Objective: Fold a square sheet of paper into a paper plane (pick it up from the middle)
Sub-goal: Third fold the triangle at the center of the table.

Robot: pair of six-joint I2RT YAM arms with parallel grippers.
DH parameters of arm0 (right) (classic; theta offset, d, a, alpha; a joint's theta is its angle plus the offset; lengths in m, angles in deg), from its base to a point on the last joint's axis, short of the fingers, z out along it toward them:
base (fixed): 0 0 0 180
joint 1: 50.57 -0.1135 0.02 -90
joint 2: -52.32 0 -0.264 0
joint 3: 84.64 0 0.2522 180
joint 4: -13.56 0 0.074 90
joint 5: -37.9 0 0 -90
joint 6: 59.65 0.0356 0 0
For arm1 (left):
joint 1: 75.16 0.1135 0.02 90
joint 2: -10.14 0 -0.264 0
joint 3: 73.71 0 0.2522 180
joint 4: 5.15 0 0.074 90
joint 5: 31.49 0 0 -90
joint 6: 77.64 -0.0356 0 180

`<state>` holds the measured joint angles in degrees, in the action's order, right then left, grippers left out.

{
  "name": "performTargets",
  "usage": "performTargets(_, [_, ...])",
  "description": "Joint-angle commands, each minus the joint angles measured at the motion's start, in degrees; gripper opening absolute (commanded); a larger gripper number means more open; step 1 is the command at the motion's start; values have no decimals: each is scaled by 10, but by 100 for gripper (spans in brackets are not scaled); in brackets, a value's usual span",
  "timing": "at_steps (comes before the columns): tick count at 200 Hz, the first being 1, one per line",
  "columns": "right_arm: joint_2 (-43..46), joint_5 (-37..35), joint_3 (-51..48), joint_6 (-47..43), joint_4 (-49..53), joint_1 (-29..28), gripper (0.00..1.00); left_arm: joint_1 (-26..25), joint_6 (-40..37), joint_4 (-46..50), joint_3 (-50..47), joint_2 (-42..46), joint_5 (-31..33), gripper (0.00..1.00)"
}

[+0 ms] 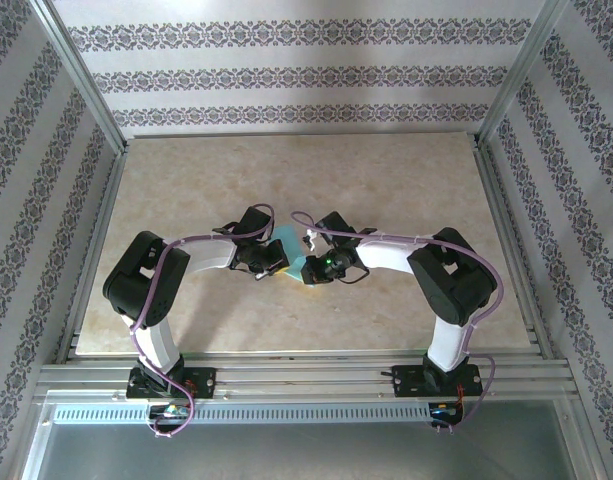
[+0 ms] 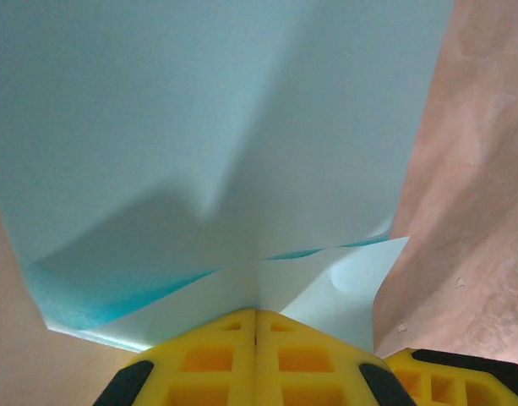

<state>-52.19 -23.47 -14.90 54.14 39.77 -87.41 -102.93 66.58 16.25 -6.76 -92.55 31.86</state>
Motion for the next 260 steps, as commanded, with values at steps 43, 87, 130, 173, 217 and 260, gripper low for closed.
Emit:
performTargets(43, [-18,-9,-6,-13,24,5,11,-5,-28,43,22,-7,37,1])
performTargets(87, [-32,-17,1,-5,34,5,11,-5,-42,-8,25,25,11,8])
performTargets(130, [-38,-19,4,12,33,5,11,-25,3,-99,-42,77,15,10])
performTargets(173, [-44,-19,6,20,35,6,10,-58,25,-144,-59,53,26,9])
performTargets(217, [-46,-17,5,21,35,6,10,-66,13,-120,-57,39,60,5])
performTargets(260, [-49,-17,8,26,36,6,10,-66,13,-124,-53,21,38,5])
